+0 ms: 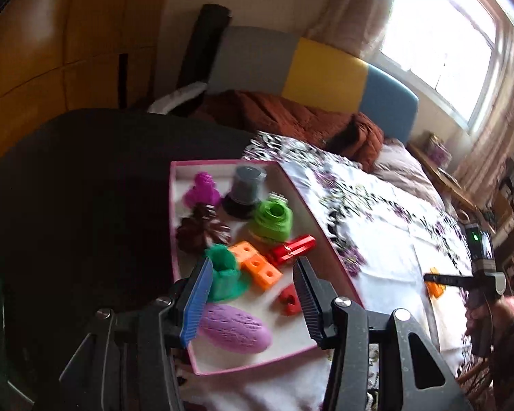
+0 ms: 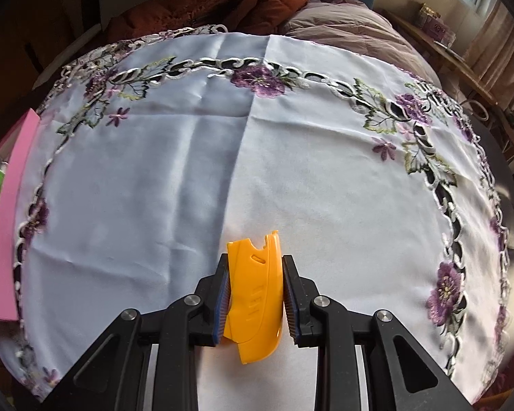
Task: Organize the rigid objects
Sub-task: 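Carry the orange cheese piece into the tray and open the right gripper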
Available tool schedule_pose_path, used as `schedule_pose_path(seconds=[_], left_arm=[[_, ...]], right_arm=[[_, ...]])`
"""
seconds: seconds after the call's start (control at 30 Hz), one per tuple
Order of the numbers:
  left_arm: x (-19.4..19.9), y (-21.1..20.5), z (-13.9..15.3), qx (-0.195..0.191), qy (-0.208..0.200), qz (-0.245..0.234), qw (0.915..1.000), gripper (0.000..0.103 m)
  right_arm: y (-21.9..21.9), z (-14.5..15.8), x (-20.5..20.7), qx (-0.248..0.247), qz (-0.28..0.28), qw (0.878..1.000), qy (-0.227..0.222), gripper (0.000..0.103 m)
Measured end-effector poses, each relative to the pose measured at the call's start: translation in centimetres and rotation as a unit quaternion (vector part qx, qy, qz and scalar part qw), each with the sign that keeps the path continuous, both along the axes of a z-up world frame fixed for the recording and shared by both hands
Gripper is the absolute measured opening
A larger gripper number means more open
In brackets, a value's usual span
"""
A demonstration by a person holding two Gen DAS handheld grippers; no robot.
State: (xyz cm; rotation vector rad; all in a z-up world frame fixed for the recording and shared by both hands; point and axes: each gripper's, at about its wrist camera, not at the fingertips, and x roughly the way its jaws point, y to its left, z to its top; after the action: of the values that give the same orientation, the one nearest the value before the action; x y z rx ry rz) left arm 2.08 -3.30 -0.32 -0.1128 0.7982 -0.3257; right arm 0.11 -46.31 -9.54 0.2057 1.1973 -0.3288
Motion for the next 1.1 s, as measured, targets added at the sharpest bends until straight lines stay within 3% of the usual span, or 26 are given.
schedule_pose_path(seconds=[0.13, 0.33, 0.6, 0.8, 0.97, 1.1], left_arm=[[0.5, 1.8, -0.2, 0.000, 0.005, 0.029, 0.9996, 0.049], [1.0, 3.9, -1.2, 0.004, 0.019, 0.060, 0.9980, 0.049], [1.0, 3.9, -1.6, 0.004, 0.021, 0.059, 0.9980, 0.049], [1.0, 3.9, -1.8, 0.003, 0.026, 0.056, 0.9981, 0.049], [1.0, 3.8, -2.0, 0.003, 0.030, 0.052, 0.9982, 0.049], [1.1, 3.5, -2.5, 0.009, 0.035, 0.048, 0.9982, 0.049]], right_arm=[[2.2, 0.6, 0.4, 0.016, 0.021, 1.000, -0.015, 0.028], [8.2, 3.7, 2.0, 0.046, 0.084, 0.993, -0.072, 0.028], [18.7, 8.0, 4.0, 0.091, 0.211, 0.963, -0.141, 0.028], [25.3, 6.9, 5.9, 0.096, 0.288, 0.945, -0.120, 0.028], [28.0, 3.2, 8.2, 0.075, 0.308, 0.946, -0.065, 0.028], [28.0, 1.7, 9.7, 0.064, 0.292, 0.952, -0.062, 0.028]])
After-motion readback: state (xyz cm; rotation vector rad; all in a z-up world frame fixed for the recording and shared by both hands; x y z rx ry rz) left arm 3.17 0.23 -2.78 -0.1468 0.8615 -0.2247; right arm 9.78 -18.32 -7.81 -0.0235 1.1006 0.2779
